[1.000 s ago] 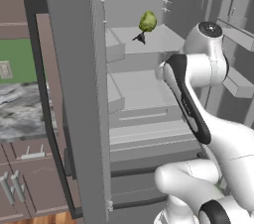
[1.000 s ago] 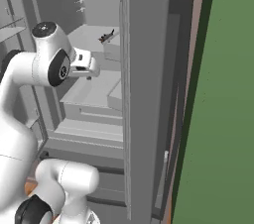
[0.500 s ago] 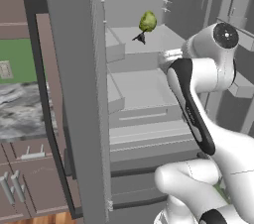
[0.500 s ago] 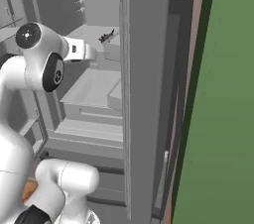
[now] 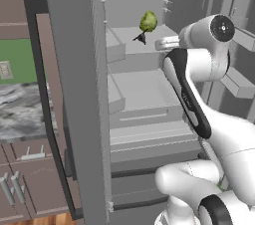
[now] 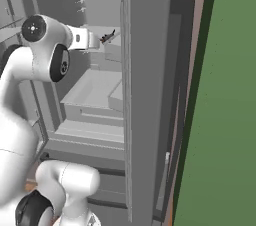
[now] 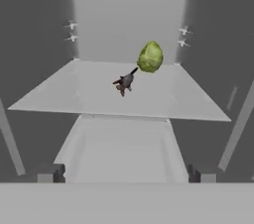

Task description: Take the fish from the fridge and place it on the digital scale on the counter by the fridge. Wait a few seconds for a reading, then move it to the plate on the dining counter.

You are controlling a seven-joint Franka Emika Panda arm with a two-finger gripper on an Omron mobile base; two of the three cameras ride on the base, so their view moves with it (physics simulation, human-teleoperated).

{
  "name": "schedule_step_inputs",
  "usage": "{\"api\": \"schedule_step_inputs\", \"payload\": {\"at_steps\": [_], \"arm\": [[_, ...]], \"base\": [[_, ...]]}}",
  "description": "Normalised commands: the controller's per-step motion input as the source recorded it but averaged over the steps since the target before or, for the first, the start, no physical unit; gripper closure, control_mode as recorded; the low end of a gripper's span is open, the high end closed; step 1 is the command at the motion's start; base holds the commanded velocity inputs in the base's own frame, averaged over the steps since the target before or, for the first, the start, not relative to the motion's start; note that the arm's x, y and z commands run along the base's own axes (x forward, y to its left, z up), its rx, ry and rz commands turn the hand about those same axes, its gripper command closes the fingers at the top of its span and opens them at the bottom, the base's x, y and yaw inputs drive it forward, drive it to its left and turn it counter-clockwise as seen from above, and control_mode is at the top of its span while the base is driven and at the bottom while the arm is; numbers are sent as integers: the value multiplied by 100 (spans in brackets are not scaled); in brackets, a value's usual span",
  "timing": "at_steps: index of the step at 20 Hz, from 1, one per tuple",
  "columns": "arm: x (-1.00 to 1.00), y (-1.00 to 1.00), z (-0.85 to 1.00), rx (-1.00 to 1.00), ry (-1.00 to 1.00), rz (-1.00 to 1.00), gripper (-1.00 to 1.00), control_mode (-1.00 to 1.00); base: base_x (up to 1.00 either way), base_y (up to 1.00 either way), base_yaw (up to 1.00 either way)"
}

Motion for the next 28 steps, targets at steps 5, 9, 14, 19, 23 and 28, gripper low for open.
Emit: {"api": "schedule_step_inputs", "payload": {"at_steps": [5, 9, 14, 19, 23, 28], "arm": [[69, 5, 8, 5, 0, 0, -100, -100], [70, 7, 0, 1, 1, 0, -100, -100], [65, 3, -5, 0, 2, 0, -100, -100], [53, 0, -15, 0, 1, 0, -100, -100], [47, 0, -35, 0, 8, 0, -100, -100], [43, 0, -27, 0, 8, 0, -100, -100]], "base": [[0, 0, 0], [0, 0, 0], [0, 0, 0], [0, 0, 0], [0, 0, 0], [0, 0, 0]]}}
